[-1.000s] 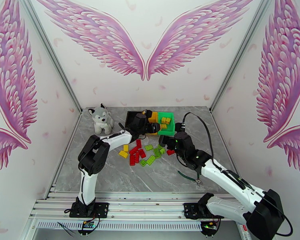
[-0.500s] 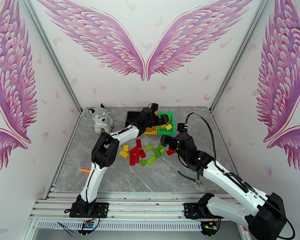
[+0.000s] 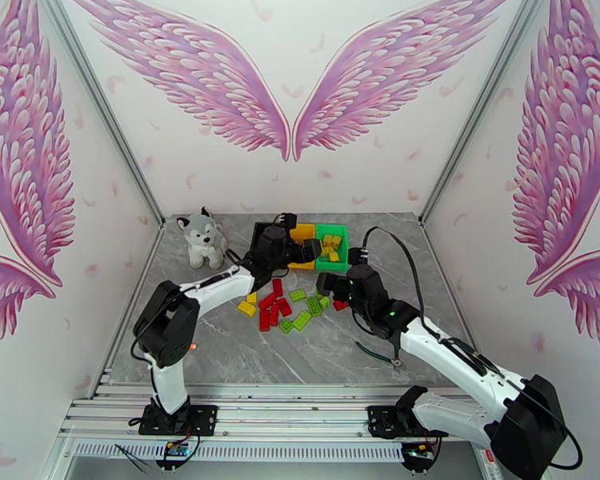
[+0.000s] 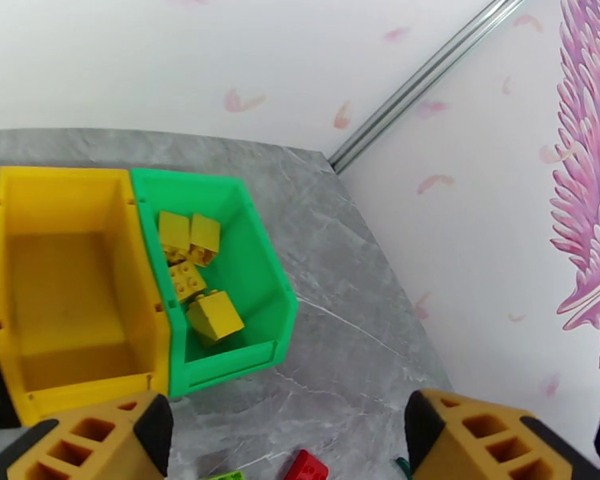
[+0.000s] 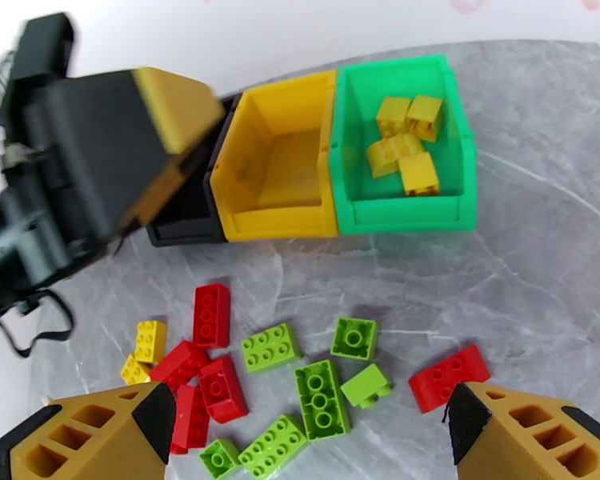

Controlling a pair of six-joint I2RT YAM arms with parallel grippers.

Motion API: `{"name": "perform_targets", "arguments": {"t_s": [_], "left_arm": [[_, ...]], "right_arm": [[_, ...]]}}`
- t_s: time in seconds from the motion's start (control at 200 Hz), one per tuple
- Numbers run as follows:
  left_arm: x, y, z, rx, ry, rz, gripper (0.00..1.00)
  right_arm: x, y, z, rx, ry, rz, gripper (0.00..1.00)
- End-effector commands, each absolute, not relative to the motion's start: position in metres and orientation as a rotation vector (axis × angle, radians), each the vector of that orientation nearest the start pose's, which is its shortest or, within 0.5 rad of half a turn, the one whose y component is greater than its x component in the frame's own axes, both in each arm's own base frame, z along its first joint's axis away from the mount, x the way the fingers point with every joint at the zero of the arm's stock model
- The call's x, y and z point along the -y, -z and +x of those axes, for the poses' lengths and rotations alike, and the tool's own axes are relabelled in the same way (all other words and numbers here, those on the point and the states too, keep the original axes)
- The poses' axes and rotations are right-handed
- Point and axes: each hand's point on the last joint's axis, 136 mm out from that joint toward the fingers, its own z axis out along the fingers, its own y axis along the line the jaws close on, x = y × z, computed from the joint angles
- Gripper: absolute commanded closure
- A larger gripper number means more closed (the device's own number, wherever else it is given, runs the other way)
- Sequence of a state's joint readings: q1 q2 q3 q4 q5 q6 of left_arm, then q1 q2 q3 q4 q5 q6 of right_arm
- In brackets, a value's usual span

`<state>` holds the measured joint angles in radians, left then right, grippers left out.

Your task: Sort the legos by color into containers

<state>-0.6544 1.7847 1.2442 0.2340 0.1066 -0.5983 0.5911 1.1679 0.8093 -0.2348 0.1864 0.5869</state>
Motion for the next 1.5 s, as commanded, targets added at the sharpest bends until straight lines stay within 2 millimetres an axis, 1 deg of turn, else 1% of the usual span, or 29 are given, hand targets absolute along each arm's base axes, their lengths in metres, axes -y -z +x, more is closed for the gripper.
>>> {"name": "perform_targets", "arguments": {"t_s": [0.0, 0.105, 0.165, 0.22, 0.295, 0.43, 0.535, 0.665, 0.805, 0.97, 1.115, 1.31, 1.5], "left_arm": [[0.311, -0.204, 0.413, -2.029, 0.684, 0.107, 0.17], [0.275, -0.182, 0.398, -2.077, 0.521, 0.057, 0.17], [0.252, -0.168, 0.389, -2.104, 0.418, 0.025, 0.18], [0.228, -0.156, 0.379, -2.132, 0.316, -0.018, 0.18], [0.203, -0.142, 0.365, -2.156, 0.222, -0.052, 0.18], [0.172, -0.119, 0.343, -2.207, 0.099, -0.083, 0.18], [0.158, -0.105, 0.334, -2.236, 0.037, -0.089, 0.18], [0.157, -0.090, 0.333, -2.284, 0.007, -0.061, 0.22], [0.162, -0.077, 0.342, -2.327, -0.035, -0.031, 0.29], [0.166, -0.062, 0.354, -2.370, -0.047, -0.019, 0.33], [0.166, -0.057, 0.363, -2.390, -0.057, -0.014, 0.36], [0.168, -0.057, 0.372, -2.411, -0.069, 0.008, 0.40], [0.174, -0.044, 0.375, -2.471, -0.095, 0.063, 0.43]], "right_arm": [[-0.204, -0.187, 0.326, -2.227, -0.572, 0.037, 0.08], [-0.227, -0.178, 0.326, -2.273, -0.582, -0.044, 0.10], [-0.238, -0.174, 0.325, -2.294, -0.568, -0.092, 0.12], [-0.246, -0.170, 0.324, -2.309, -0.556, -0.120, 0.12], [-0.254, -0.166, 0.322, -2.320, -0.541, -0.152, 0.13], [-0.264, -0.167, 0.319, -2.316, -0.513, -0.198, 0.13], [-0.270, -0.168, 0.315, -2.308, -0.503, -0.224, 0.14], [-0.274, -0.167, 0.314, -2.312, -0.490, -0.243, 0.14], [-0.276, -0.165, 0.314, -2.318, -0.480, -0.253, 0.15], [-0.276, -0.167, 0.313, -2.314, -0.480, -0.254, 0.15], [-0.277, -0.166, 0.313, -2.316, -0.479, -0.257, 0.15], [-0.277, -0.166, 0.313, -2.315, -0.479, -0.256, 0.16], [-0.276, -0.168, 0.313, -2.310, -0.477, -0.253, 0.15]]}}
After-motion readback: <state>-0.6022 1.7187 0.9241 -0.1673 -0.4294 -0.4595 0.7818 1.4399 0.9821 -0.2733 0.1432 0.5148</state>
